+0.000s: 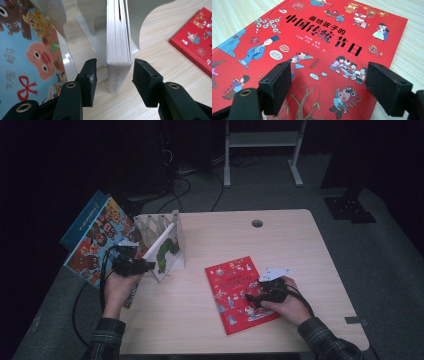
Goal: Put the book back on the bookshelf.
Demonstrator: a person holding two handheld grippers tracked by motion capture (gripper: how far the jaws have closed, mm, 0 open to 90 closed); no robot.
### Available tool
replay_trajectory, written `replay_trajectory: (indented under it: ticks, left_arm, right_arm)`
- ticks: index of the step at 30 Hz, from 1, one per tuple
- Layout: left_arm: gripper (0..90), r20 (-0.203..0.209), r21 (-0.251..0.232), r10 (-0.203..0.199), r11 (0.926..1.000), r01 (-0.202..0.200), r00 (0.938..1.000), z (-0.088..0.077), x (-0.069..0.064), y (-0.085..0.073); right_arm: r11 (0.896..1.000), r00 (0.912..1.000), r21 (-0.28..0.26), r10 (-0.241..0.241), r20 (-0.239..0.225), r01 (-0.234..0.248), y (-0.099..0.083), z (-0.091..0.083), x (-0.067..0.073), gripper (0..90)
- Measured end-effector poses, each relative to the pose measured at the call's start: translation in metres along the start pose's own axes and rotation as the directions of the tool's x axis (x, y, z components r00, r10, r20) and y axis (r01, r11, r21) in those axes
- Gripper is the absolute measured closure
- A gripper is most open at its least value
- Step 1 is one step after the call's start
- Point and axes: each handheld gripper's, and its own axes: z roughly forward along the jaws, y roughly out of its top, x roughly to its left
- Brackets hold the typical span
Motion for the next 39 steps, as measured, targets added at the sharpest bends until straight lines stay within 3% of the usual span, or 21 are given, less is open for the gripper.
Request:
replay_trajectory:
  ticks: [16,24,29,34,39]
  left_arm:
    - [71.6,-0.015,0.096,0.051,0.9941,-0.049,0.9986,-0.002,-0.003,-0.013]
    - [75.7,-0.065,0.120,0.069,0.9909,-0.060,0.9955,0.000,-0.003,-0.013]
    - [87.3,-0.090,0.123,0.056,0.9915,-0.044,0.9944,0.002,-0.002,-0.011]
    - [89.9,-0.097,0.118,0.041,0.9926,-0.029,0.9945,0.006,0.000,-0.010]
    - [89.9,-0.060,0.119,0.035,0.9926,-0.028,0.9976,0.009,-0.001,-0.008]
  right_arm:
    - [1.000,1.0000,-0.002,0.002,-0.001,-0.002,0.000,0.000,0.000,20.1]
    - [1.000,1.0000,-0.002,0.001,-0.001,-0.001,0.000,0.000,0.000,20.1]
    - [1.000,1.0000,-0.002,0.002,0.000,-0.002,0.000,0.000,0.000,20.1]
    - [1.000,1.0000,-0.002,0.002,0.000,-0.002,0.000,0.000,0.000,20.1]
    - [1.000,1.0000,-0.003,0.003,0.000,-0.003,0.000,0.000,0.000,20.1]
